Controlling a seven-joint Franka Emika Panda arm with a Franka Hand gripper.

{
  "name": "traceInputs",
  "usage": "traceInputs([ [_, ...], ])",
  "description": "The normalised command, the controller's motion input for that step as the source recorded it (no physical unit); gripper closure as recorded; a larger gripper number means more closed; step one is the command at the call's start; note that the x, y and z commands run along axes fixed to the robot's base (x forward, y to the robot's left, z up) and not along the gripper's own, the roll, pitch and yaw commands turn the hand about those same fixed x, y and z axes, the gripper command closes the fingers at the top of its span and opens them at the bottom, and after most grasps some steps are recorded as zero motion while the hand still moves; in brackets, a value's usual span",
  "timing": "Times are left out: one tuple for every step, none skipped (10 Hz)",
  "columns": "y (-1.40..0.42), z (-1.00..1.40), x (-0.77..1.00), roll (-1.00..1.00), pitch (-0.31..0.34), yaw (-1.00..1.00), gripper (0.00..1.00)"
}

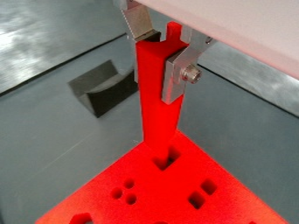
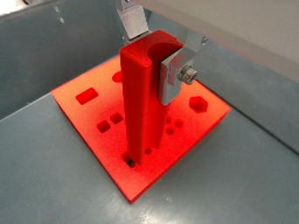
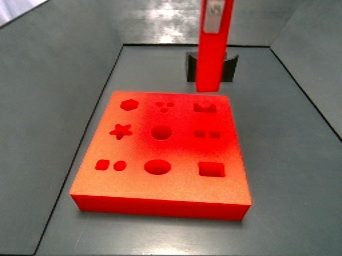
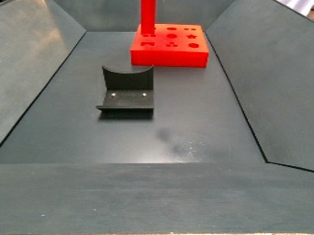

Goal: Pick up the arch object. Move up. Place the arch object on the fixture. Regrasp the arch object. Move to above the board. Insert the arch object.
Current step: Insert the arch object.

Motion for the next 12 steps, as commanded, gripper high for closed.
traceInputs([
  [0.00,-0.22,0.31,0.03,0.093,-0.32,1.00],
  [0.00,-0.19,0.26,0.00,0.056,-0.31,1.00],
  [0.00,-0.19,0.23,0.00,0.044,-0.28,1.00],
  [-0.03,-0.21,0.07,0.00,0.033,-0.15,1.00],
  [-0.01,-0.21,0.00,-0.07,0.000,-0.02,1.00],
  [-0.01,-0.21,-0.07,-0.13,0.000,0.00,1.00],
  [-0.06,-0.17,-0.14,-0.15,0.000,0.00,1.00],
  [-0.09,-0.09,-0.16,-0.09,0.000,0.00,1.00],
  [-0.15,-0.02,-0.15,-0.07,-0.024,0.00,1.00],
  [-0.13,0.00,-0.14,-0.06,-0.027,-0.02,1.00],
  [-0.08,-0.02,-0.10,-0.04,-0.011,0.00,1.00],
  [0.00,-0.05,-0.13,-0.01,0.000,0.00,1.00],
])
